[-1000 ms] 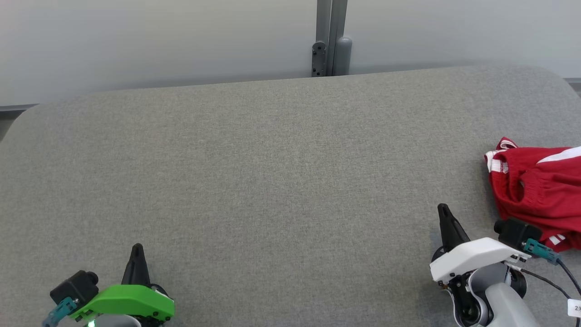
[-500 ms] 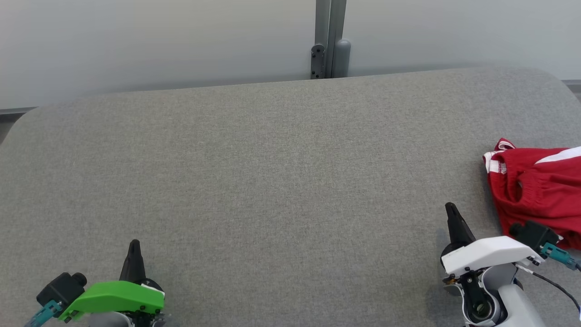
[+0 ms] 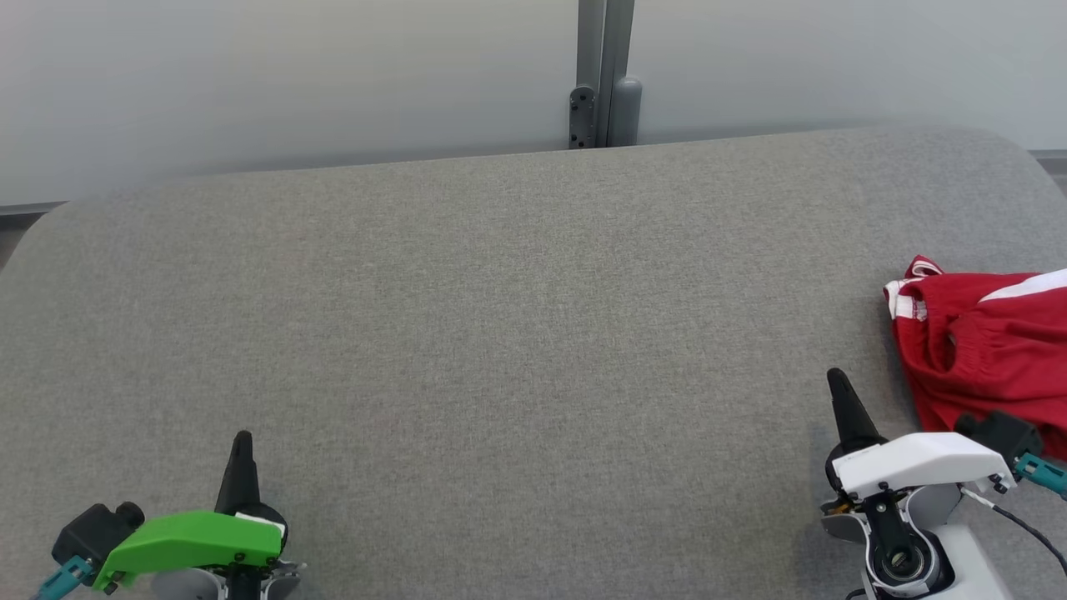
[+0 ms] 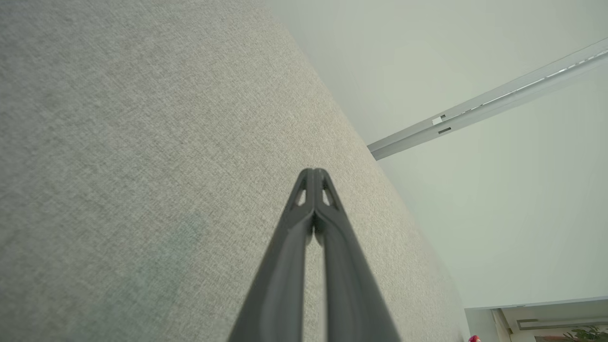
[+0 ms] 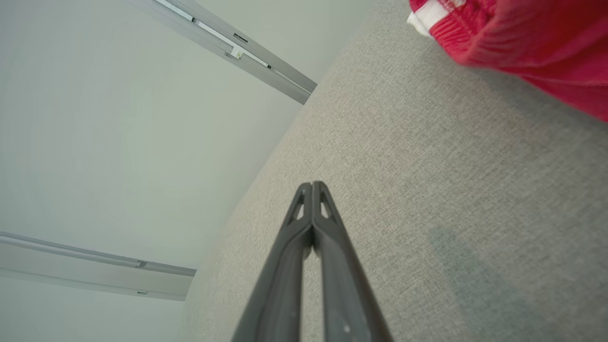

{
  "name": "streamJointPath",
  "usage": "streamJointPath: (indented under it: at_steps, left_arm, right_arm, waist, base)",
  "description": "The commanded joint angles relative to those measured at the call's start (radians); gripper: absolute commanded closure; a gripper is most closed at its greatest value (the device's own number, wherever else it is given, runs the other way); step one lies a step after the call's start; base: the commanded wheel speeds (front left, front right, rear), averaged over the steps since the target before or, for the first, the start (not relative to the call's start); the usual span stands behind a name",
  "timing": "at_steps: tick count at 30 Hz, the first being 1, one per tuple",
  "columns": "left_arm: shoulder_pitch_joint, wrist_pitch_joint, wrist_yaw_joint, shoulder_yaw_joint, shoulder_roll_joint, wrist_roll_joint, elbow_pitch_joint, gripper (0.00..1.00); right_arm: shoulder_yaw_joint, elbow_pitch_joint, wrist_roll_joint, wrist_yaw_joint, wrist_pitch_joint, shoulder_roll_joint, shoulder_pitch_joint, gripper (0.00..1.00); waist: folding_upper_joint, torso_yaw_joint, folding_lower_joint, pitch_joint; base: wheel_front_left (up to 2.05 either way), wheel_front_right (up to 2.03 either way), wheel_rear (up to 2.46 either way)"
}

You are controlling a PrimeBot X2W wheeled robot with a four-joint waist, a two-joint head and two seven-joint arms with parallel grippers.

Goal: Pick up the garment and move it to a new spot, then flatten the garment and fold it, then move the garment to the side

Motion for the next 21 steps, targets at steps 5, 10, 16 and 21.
streamJointPath:
  at_steps: [5,10,16,21]
  left_arm:
    - [-0.024,0.018,-0.011,0.010,0.007,-0.077,-0.024,1.00]
    - [-0.025,0.030,-0.016,0.015,0.008,-0.128,-0.033,1.00]
    - [-0.026,0.046,-0.022,0.020,0.008,-0.185,-0.043,1.00]
    - [-0.026,0.058,-0.026,0.025,0.009,-0.228,-0.051,1.00]
  right_arm:
    - [-0.013,-0.028,0.075,0.000,0.020,-0.006,0.007,1.00]
    - [-0.020,-0.040,0.128,0.000,0.035,-0.006,0.012,1.00]
    - [-0.029,-0.053,0.188,0.000,0.050,-0.007,0.018,1.00]
    - [-0.035,-0.063,0.234,0.000,0.062,-0.007,0.024,1.00]
  waist:
    - [0.0000,-0.001,0.0000,-0.003]
    - [0.0000,-0.002,0.0000,-0.005]
    - [0.0000,-0.003,0.0000,-0.008]
    - [0.0000,-0.004,0.0000,-0.011]
  base:
    - [0.00,0.00,0.00]
    - [0.00,0.00,0.00]
    - [0.00,0.00,0.00]
    - [0.00,0.00,0.00]
